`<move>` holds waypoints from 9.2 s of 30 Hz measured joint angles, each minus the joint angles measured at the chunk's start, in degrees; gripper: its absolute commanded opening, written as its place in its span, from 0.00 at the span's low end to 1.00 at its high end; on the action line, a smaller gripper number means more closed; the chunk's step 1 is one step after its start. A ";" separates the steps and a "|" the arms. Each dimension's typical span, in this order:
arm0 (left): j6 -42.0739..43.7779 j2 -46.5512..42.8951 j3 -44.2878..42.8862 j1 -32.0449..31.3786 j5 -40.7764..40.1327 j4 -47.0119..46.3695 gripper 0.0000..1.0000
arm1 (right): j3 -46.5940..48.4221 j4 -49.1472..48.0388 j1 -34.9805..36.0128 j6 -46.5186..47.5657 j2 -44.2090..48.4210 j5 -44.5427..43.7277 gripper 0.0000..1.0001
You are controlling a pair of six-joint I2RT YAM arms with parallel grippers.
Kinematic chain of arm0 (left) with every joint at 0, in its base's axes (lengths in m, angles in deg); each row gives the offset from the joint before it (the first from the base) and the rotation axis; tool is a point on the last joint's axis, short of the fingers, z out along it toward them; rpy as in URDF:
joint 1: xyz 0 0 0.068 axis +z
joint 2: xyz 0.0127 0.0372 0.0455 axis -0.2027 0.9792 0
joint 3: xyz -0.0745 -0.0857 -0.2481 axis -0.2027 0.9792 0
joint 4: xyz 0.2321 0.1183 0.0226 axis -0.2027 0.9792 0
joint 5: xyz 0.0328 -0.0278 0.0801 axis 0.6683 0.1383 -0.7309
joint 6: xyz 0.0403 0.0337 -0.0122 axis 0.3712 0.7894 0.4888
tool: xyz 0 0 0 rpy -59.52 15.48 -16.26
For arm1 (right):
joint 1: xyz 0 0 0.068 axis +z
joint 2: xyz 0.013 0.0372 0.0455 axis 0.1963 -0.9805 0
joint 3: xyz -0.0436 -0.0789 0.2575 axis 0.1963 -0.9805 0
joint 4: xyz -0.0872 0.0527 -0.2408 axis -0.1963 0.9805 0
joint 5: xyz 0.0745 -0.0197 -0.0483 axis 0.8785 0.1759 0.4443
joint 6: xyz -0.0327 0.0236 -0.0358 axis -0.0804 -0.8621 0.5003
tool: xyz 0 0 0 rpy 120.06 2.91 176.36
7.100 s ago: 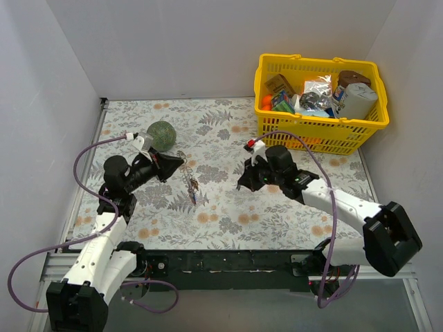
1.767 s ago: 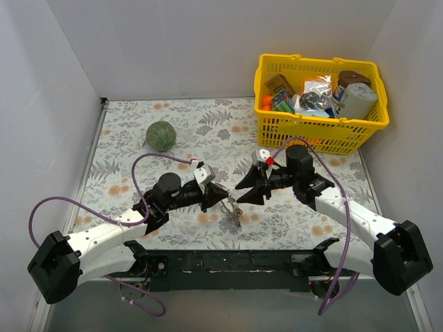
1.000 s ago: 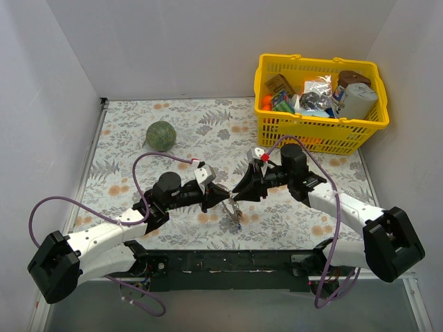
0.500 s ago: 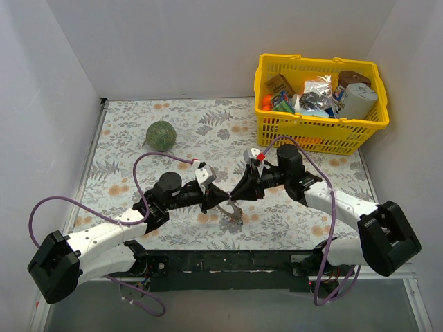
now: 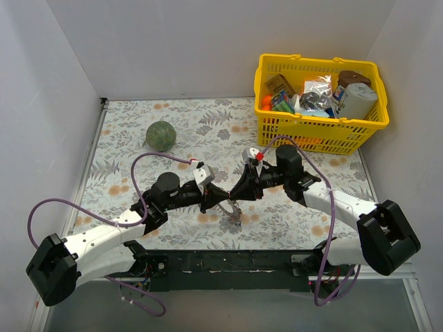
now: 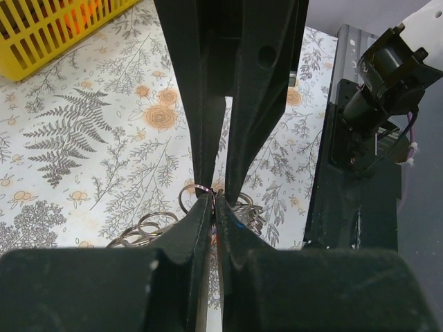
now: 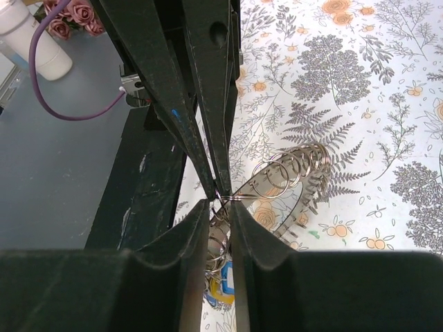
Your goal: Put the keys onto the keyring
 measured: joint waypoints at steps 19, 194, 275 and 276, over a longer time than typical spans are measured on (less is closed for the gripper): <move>-0.31 -2.38 0.02 0.13 0.09 -1.27 0.10 | -0.52 -3.43 0.66 -5.42 0.76 0.52 0.01; 5.95 7.56 -16.57 5.84 16.92 25.05 0.00 | 3.23 16.20 0.00 10.05 9.22 -1.53 0.35; -2.71 0.90 -12.83 5.88 15.61 2.21 0.57 | 9.07 16.09 -1.90 0.37 9.94 -7.91 0.01; -1.46 1.55 -14.36 5.88 15.52 4.94 0.57 | 10.75 19.76 -1.90 2.21 9.94 -9.09 0.01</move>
